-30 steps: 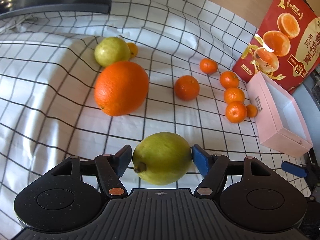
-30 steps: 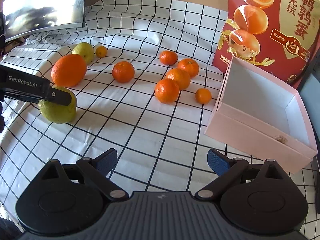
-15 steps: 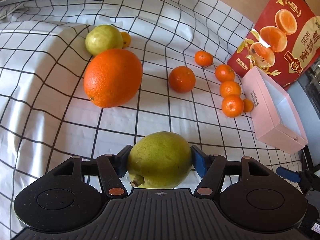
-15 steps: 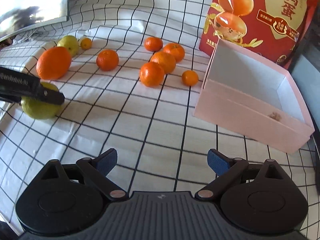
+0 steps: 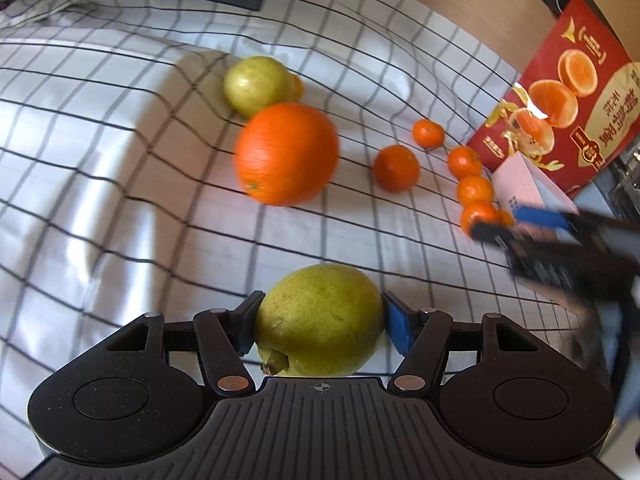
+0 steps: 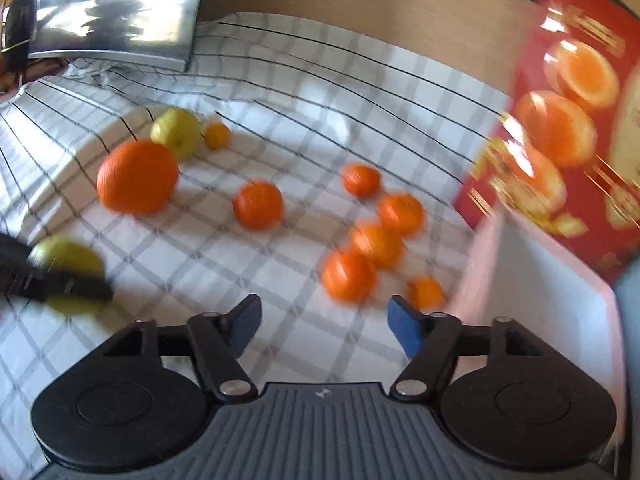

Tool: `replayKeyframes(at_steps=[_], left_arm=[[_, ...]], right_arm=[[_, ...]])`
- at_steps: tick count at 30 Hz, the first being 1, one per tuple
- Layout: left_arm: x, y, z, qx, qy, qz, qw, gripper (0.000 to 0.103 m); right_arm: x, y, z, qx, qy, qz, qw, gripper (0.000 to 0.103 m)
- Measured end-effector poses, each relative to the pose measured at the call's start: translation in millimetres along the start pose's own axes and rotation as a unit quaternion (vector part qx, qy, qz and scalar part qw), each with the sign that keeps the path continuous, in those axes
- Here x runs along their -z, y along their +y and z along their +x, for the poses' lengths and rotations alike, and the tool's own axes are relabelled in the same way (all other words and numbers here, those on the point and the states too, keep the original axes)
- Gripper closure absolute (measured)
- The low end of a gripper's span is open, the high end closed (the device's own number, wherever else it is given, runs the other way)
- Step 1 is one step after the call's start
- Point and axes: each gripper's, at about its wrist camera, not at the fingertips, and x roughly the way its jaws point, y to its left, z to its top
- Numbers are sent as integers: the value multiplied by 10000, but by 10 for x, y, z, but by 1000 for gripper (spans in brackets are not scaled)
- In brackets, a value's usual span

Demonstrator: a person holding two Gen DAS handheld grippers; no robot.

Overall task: Organize fruits
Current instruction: 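Grasp a tangerine with the right gripper while the left gripper holds the pear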

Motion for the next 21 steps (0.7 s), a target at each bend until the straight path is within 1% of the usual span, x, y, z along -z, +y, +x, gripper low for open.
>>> replayKeyframes(at_steps=[4,7,8,10,12,13,15,18,19,20,21], left_arm=[[-6,144,-95,-24,-10,-44,10000,35],[4,226,-151,-1,-32,-101,9999,35],[5,246,-162,2,-41,-124,9999,35],[11,275,-173,-7,-44,-182,9998,35],[26,292,-172,0,-38,-224,9997,35],[34,301,-167,9,-30,-245,9997,35],[49,316,-164,25,-19,-251,9997,35],[55,321,-156,50,-22,-248,9997,35],[51,319,-149,65,-23,-245,9997,35],[47,319,-143,75,-25,-244,9997,35],[47,313,-136,78,-27,-241,9997,35]], right_arm=[[-368,194,402,-387,-20,-9,9992,35],[-575,384,730,-652,80,1,9978,35],[-625,435,821,-706,122,31,9974,26],[-692,545,933,-564,77,64,9984,22],[-750,633,1007,-358,6,56,9993,22],[-776,652,1028,-334,-26,60,9994,22],[-811,665,1048,-330,-57,9,9994,22],[-835,619,1085,-318,-21,-31,9995,25],[-832,593,1101,-288,14,-14,9996,29],[-816,558,1111,-232,54,28,9997,35],[-796,523,1109,-186,82,76,9998,39]])
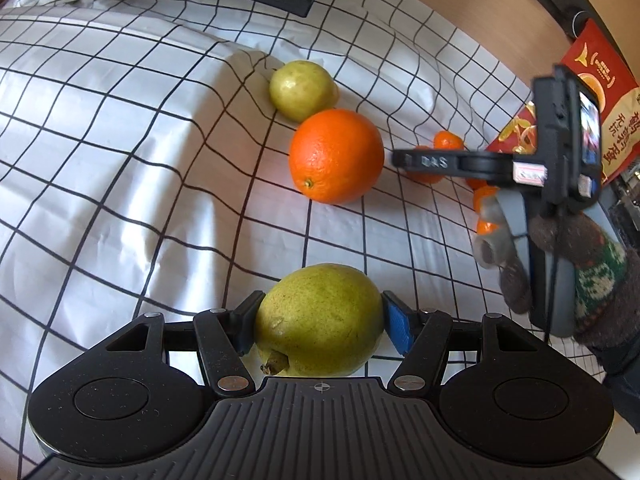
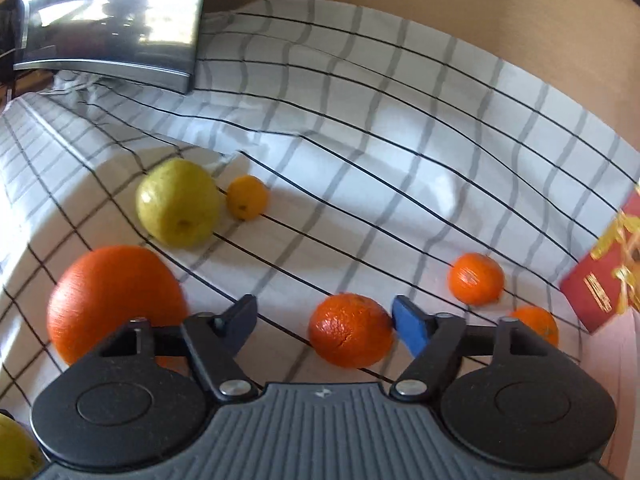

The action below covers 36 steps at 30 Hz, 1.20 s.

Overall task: Organize fruits
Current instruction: 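Grasp a tangerine with the right gripper while the left gripper holds the pear, then carry the pear and tangerine to the pink box, lowering the pear inside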

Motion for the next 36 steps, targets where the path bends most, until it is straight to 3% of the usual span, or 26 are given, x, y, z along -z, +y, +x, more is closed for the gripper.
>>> replayKeyframes(at_steps=[2,10,20,30,36], left_arm=[[-5,-13,18,14,-15,20,10000,35],[-16,-113,97,113,-48,124,9998,35],[-10,-185,134,175,7,176,9997,35],[-42,-321,209,62,64,429,9990,35],[-57,-361,222,-7,106,537,9985,35]], right_arm=[[60,-61,-38,57,19,63,10000,58],[358,-151,-350,-28,9,-139,9999,59],[739,-232,-743,-96,124,172,9997,60],[914,-221,-943,-71,164,192,9997,60],[903,-190,-886,38,179,136,9997,55]])
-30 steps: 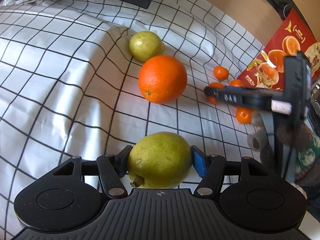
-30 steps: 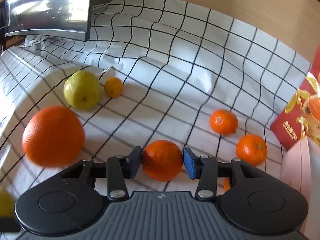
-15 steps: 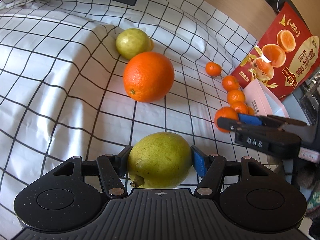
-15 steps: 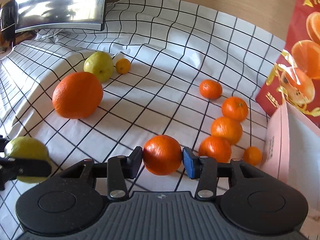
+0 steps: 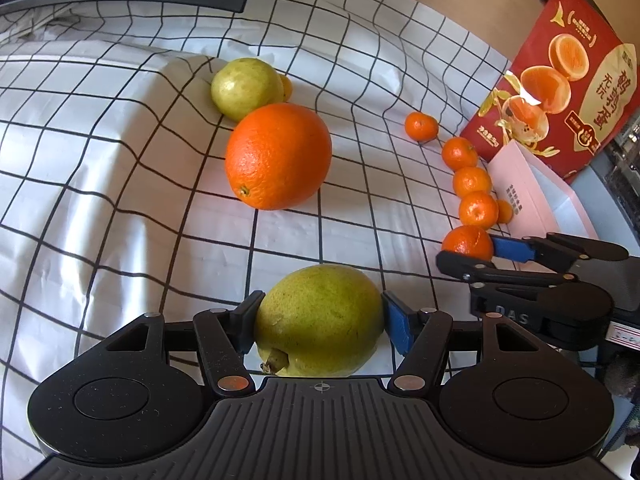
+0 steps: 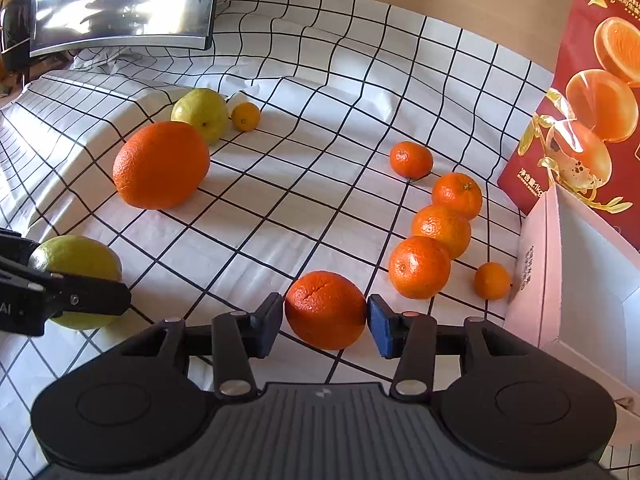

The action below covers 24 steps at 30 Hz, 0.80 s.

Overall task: Organize fruits
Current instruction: 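Carry the pear and tangerine to the pink box, lowering the pear inside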

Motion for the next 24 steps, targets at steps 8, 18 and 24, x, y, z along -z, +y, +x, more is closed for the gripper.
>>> replayKeyframes(at_steps=[8,18,24], left_arm=[[-8,-31,0,-58,51,93,9999,35],[24,-188,-31,162,97,315,9993,35],[97,-572,-29,656,295,805,9942,35]], right_arm=[[-4,-7,66,38,121,121,9998,58],[255,-199,-285,15,190,419,9989,59],[567,-498,-487,382,300,814,9955,59]])
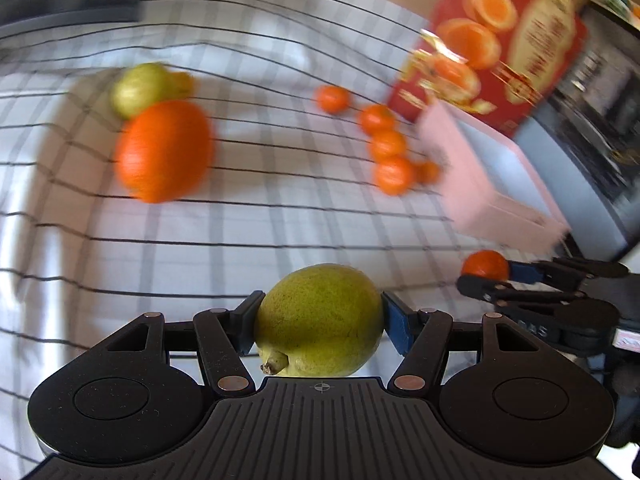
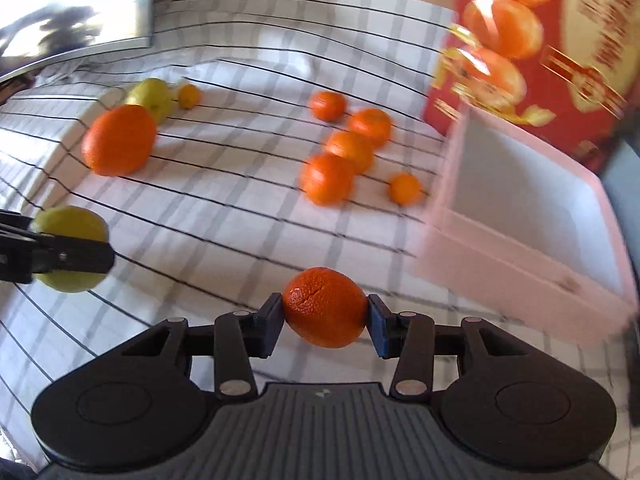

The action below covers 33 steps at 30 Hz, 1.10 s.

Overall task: Organize fruits
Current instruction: 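Carry the pear and tangerine to the pink box, lowering the pear inside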

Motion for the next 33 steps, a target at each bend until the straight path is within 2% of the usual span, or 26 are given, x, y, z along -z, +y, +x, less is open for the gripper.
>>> replayKeyframes(at_steps=[5,10,13,16,19,23,26,30,33], left_arm=[[33,-421,191,449,412,413,9973,35],[0,-837,457,716,827,774,9910,35],[-59,-1060,528,798,887,931,9885,35],[-235,-1221,603,950,909,779,9883,35],[-508,-1393,608,1093,713,708,9889,35],[-975,-1700,626,1029,81,1012,9895,35],[-1366,-1892,770,993,-197,1122,9885,35],[-1843,-2143,1188,911,58,1269,9877,35],[-2002,-2268,1590,582,511,1401,9871,35]], right_arm=[[265,-338,-151,309,12,400,9987,59],[478,-659,-282,590,-73,732,9955,59],[567,-818,-346,656,-168,939,9933,59],[658,-995,-436,722,-291,1171,9901,59],[685,-1167,-523,777,-431,1311,9874,59],[522,-1379,-640,783,-786,1294,9854,59],[294,-1497,-701,765,-1092,1153,9843,59],[-107,-1656,-652,760,-1357,920,9835,59],[-389,-1778,-428,680,-1155,796,9878,59]])
